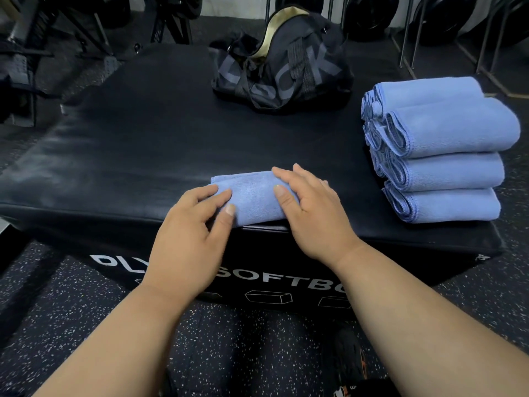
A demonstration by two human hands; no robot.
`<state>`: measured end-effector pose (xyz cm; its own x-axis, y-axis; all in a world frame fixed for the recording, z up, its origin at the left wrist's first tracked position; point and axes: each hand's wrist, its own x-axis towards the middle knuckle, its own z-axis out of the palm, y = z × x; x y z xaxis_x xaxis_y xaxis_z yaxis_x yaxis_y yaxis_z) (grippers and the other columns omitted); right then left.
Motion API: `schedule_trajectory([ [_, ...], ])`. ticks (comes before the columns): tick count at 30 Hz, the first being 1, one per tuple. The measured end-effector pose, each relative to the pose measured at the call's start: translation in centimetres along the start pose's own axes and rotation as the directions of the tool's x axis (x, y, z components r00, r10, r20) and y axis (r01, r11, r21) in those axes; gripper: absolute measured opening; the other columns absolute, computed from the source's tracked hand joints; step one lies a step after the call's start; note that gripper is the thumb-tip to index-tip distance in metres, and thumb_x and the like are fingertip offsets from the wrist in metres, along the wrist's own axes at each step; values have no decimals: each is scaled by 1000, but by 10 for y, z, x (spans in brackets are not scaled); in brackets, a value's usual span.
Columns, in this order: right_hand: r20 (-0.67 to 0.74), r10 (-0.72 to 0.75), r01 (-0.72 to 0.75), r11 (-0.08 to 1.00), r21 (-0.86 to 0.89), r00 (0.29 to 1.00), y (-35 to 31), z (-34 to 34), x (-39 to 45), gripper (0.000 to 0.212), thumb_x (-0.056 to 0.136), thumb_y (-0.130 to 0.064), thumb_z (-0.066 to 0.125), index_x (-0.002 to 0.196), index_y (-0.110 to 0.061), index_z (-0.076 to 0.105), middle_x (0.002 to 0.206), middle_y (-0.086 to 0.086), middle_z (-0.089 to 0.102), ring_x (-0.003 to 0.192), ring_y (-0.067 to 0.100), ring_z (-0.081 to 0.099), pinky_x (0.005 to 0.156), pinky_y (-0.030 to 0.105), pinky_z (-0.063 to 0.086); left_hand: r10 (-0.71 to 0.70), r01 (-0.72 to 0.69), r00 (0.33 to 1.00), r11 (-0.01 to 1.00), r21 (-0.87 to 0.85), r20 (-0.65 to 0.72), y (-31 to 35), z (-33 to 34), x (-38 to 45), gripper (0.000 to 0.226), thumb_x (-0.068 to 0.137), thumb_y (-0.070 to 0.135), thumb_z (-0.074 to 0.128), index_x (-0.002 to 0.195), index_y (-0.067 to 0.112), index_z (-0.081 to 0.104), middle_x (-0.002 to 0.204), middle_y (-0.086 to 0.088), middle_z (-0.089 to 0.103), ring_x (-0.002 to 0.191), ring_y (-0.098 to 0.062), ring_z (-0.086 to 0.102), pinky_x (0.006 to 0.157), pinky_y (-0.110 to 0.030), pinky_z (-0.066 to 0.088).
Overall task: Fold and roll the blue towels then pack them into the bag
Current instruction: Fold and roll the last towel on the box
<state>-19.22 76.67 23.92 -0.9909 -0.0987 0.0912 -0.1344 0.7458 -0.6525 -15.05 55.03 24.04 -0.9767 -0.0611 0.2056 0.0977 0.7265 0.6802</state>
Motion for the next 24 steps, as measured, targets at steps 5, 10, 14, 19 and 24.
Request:
schedule_trajectory([
  [5, -120, 162, -171, 983, -72, 980, -2, 3, 3, 66, 97, -66, 48, 149, -25, 54, 155, -1, 47, 147, 20, 33, 126, 45, 22, -160, 153, 987, 971, -184, -23, -5, -6, 10, 20, 101, 42, 64, 121, 41, 70, 123, 20, 61, 112, 8, 58, 97, -18, 46],
  [10, -123, 193, -200, 978, -51, 974, -3, -1, 3, 44, 92, -66, 59, 110, -27, 69, 136, -9, 49, 134, 19, 38, 119, 37, 27, -246, 246, 969, 946, -211, 27, -5, -11, 11, 23, 98, 43, 68, 122, 40, 70, 117, 28, 69, 114, 5, 61, 95, -21, 45],
  [14, -173, 159, -155, 987, 39, 972, -2, 0, 1, 28, 89, -59, 64, 92, -32, 64, 116, -16, 56, 117, 17, 48, 109, 40, 38, -255, 255, 967, 949, -187, 24, 0, -12, 7, 27, 100, 42, 66, 127, 37, 70, 123, 29, 67, 117, 5, 59, 96, -17, 42],
  [19, -32, 160, -124, 863, 490, 987, -6, -16, -14, 24, 93, -41, 69, 95, -20, 58, 84, -11, 62, 79, 10, 56, 77, 36, 49, -254, 260, 966, 946, -195, 59, 9, -13, -1, 20, 100, 43, 65, 119, 39, 71, 111, 30, 70, 105, 12, 61, 88, -16, 45],
  [24, 118, 90, -147, 496, 856, 989, -4, -31, -36, 32, 89, -26, 73, 105, -7, 52, 96, 6, 60, 90, 20, 54, 80, 41, 43, -280, 309, 951, 865, -395, 132, 26, -17, -7, 43, 95, 49, 71, 133, 36, 57, 119, 20, 71, 108, 8, 65, 97, -23, 48],
])
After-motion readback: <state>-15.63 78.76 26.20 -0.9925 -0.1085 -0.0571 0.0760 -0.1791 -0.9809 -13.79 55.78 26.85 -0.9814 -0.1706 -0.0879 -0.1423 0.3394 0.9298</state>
